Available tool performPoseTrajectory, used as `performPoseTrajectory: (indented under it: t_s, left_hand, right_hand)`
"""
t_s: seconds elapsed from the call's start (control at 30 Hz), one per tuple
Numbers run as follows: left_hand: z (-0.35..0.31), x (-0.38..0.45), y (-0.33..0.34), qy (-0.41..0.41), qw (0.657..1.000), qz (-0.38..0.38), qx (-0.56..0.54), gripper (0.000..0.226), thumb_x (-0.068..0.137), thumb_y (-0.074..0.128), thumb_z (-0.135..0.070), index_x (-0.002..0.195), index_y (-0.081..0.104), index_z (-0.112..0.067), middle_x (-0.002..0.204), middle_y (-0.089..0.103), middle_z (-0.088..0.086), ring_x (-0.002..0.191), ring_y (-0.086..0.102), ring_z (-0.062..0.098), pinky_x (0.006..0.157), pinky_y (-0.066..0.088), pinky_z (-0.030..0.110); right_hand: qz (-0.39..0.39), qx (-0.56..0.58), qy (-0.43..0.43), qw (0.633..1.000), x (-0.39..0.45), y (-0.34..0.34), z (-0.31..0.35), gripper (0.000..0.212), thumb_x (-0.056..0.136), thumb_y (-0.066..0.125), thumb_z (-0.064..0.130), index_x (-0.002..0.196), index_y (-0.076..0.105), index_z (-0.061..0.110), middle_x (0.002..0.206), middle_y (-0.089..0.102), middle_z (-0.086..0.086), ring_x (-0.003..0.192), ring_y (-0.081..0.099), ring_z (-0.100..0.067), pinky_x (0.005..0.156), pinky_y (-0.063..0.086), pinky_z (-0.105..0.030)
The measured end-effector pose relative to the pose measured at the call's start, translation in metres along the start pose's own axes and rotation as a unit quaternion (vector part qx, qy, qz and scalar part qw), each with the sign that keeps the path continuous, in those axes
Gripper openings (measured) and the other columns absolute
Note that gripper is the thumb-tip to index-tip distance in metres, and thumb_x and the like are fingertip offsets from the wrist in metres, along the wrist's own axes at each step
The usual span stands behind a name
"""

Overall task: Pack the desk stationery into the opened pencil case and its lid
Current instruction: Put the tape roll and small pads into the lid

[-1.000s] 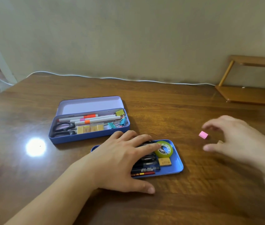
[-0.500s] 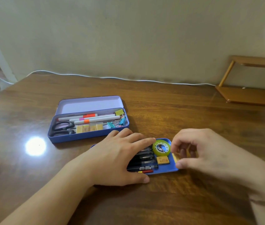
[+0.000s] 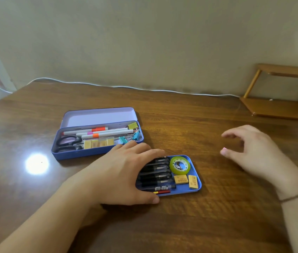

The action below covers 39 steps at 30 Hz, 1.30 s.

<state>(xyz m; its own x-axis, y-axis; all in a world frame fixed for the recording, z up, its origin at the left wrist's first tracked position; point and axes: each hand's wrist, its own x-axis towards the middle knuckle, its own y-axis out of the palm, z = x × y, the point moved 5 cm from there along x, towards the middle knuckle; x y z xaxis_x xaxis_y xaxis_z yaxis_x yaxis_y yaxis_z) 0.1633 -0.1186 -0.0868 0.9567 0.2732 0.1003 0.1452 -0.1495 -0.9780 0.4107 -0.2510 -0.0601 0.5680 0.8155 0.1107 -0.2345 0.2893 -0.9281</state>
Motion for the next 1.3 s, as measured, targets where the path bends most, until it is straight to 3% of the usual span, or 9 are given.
performPoseTrajectory:
  t_s: [0.07, 0.17, 0.3, 0.4, 0.53, 0.63, 0.97, 1.17, 1.3]
  left_hand:
    - [0.0, -0.001, 0.0, -0.003, 1.0, 0.003, -0.011, 0.094, 0.069, 0.054, -0.082, 0.146, 0.011, -0.05, 0.137, 0.038, -0.025, 0.126, 0.033, 0.001, 0.11, 0.033, 0.029]
    - [0.0, 0.001, 0.001, -0.005, 1.0, -0.004, -0.014, 0.093, 0.072, 0.054, -0.08, 0.147, 0.01, -0.05, 0.143, 0.037, -0.024, 0.131, 0.031, 0.002, 0.113, 0.031, 0.03]
    - [0.004, 0.002, 0.002, -0.014, 1.0, -0.01, -0.015, 0.091, 0.073, 0.054, -0.079, 0.148, 0.011, -0.048, 0.146, 0.038, -0.022, 0.133, 0.03, 0.003, 0.114, 0.031, 0.031]
    - [0.005, 0.003, 0.002, -0.012, 1.0, -0.012, -0.014, 0.09, 0.074, 0.053, -0.079, 0.148, 0.013, -0.047, 0.144, 0.04, -0.021, 0.132, 0.033, 0.003, 0.113, 0.033, 0.032]
    - [0.006, 0.004, 0.003, -0.012, 1.0, -0.012, -0.02, 0.09, 0.073, 0.054, -0.079, 0.148, 0.016, -0.045, 0.144, 0.041, -0.02, 0.131, 0.035, 0.005, 0.111, 0.034, 0.035]
    - [0.006, 0.003, 0.004, -0.012, 1.0, -0.014, -0.02, 0.091, 0.073, 0.054, -0.079, 0.148, 0.017, -0.044, 0.143, 0.042, -0.02, 0.129, 0.036, 0.005, 0.11, 0.035, 0.035]
    - [0.006, 0.004, 0.003, -0.015, 0.999, -0.013, -0.028, 0.091, 0.073, 0.056, -0.078, 0.148, 0.018, -0.045, 0.144, 0.041, -0.02, 0.131, 0.034, 0.005, 0.111, 0.034, 0.036]
    - [0.008, 0.004, 0.004, -0.021, 0.999, -0.002, -0.034, 0.091, 0.072, 0.056, -0.079, 0.147, 0.016, -0.048, 0.144, 0.039, -0.022, 0.132, 0.032, 0.003, 0.112, 0.034, 0.035]
    - [0.008, 0.003, 0.004, -0.023, 0.999, 0.009, -0.035, 0.09, 0.072, 0.055, -0.08, 0.146, 0.015, -0.05, 0.143, 0.039, -0.022, 0.132, 0.03, 0.002, 0.113, 0.033, 0.035]
  right_hand:
    - [0.039, -0.031, 0.042, 0.998, 0.007, 0.014, -0.014, 0.035, 0.081, 0.074, 0.032, 0.115, 0.063, 0.031, 0.116, 0.057, 0.006, 0.096, 0.049, -0.009, 0.082, 0.045, -0.027]
    - [0.031, -0.014, 0.027, 0.999, 0.008, 0.019, -0.008, 0.02, 0.085, 0.07, 0.024, 0.105, 0.069, 0.027, 0.102, 0.065, 0.007, 0.085, 0.054, -0.004, 0.066, 0.041, -0.017]
    - [0.019, 0.125, -0.086, 0.988, -0.012, 0.009, 0.034, 0.013, 0.088, 0.066, 0.023, 0.095, 0.072, 0.032, 0.075, 0.071, 0.012, 0.075, 0.066, -0.004, 0.064, 0.048, -0.014]
    - [0.093, 0.188, -0.17, 0.963, -0.029, 0.015, 0.069, 0.018, 0.087, 0.067, 0.016, 0.087, 0.074, 0.032, 0.086, 0.07, 0.017, 0.083, 0.067, -0.003, 0.066, 0.051, -0.013]
    - [0.15, 0.087, -0.22, 0.96, -0.036, 0.04, 0.082, 0.02, 0.086, 0.07, 0.014, 0.086, 0.076, 0.034, 0.093, 0.065, 0.021, 0.096, 0.06, 0.001, 0.081, 0.048, -0.017]
    - [0.118, 0.043, -0.214, 0.969, -0.034, 0.044, 0.083, 0.016, 0.084, 0.072, 0.02, 0.086, 0.073, 0.036, 0.091, 0.065, 0.023, 0.095, 0.056, 0.002, 0.085, 0.048, -0.026]
    - [0.123, 0.018, -0.153, 0.98, -0.033, 0.043, 0.081, 0.012, 0.076, 0.076, 0.041, 0.071, 0.066, 0.047, 0.088, 0.059, 0.026, 0.093, 0.049, 0.003, 0.083, 0.049, -0.036]
    - [0.183, -0.01, -0.17, 0.968, -0.037, 0.041, 0.077, 0.015, 0.085, 0.066, 0.044, 0.096, 0.07, 0.052, 0.095, 0.056, 0.028, 0.1, 0.046, 0.005, 0.086, 0.046, -0.03]
    - [0.163, -0.045, -0.184, 0.968, -0.04, 0.038, 0.079, 0.017, 0.084, 0.064, 0.05, 0.1, 0.067, 0.047, 0.098, 0.054, 0.028, 0.099, 0.048, 0.002, 0.084, 0.048, -0.029]
